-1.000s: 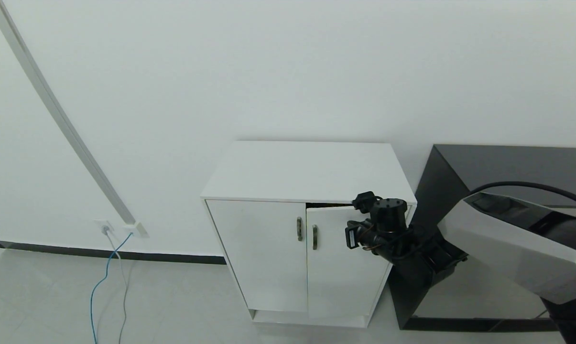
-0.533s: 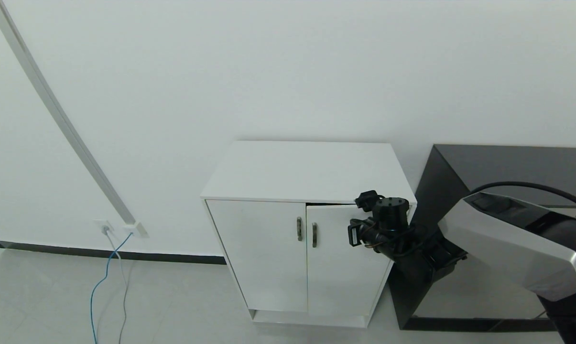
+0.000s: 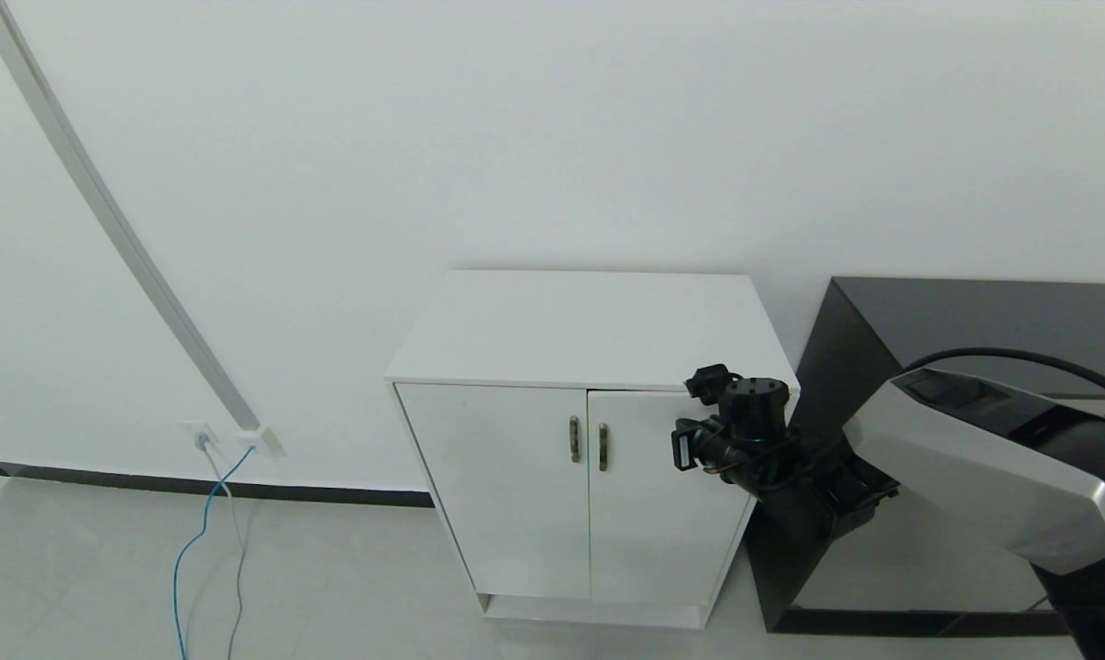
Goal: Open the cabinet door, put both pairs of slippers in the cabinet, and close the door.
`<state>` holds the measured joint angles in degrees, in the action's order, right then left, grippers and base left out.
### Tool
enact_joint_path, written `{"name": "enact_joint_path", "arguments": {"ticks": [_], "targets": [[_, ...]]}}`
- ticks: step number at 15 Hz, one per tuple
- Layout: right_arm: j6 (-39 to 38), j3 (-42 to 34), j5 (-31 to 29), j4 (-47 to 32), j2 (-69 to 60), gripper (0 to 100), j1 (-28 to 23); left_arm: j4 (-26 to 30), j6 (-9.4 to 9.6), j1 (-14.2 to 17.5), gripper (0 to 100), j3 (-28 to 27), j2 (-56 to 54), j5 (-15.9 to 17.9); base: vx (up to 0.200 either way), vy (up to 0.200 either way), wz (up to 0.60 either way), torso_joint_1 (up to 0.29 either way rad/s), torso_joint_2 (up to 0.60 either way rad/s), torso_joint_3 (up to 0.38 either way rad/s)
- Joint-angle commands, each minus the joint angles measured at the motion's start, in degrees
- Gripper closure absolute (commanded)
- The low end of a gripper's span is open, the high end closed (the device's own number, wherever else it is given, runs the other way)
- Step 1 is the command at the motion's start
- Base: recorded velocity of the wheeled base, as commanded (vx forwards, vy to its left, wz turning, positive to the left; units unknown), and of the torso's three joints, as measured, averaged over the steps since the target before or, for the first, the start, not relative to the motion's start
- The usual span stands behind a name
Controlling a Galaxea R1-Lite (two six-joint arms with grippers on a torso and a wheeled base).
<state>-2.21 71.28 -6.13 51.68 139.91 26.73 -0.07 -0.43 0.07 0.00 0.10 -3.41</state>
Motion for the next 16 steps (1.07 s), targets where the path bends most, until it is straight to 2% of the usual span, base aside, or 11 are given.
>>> {"name": "enact_joint_path", "arguments": {"ticks": [1,16], "targets": [[0.0,0.5,0.0,0.0,0.4,100,0.0,0.0,-0.01,0.0,100,0.0,0.0,0.0,0.0,0.0,0.0,0.0,0.0,0.0],[0.1,2.2,-0.1,0.0,1.4,100,-0.4,0.0,-0.01,0.0,100,0.0,0.0,0.0,0.0,0.0,0.0,0.0,0.0,0.0]]}}
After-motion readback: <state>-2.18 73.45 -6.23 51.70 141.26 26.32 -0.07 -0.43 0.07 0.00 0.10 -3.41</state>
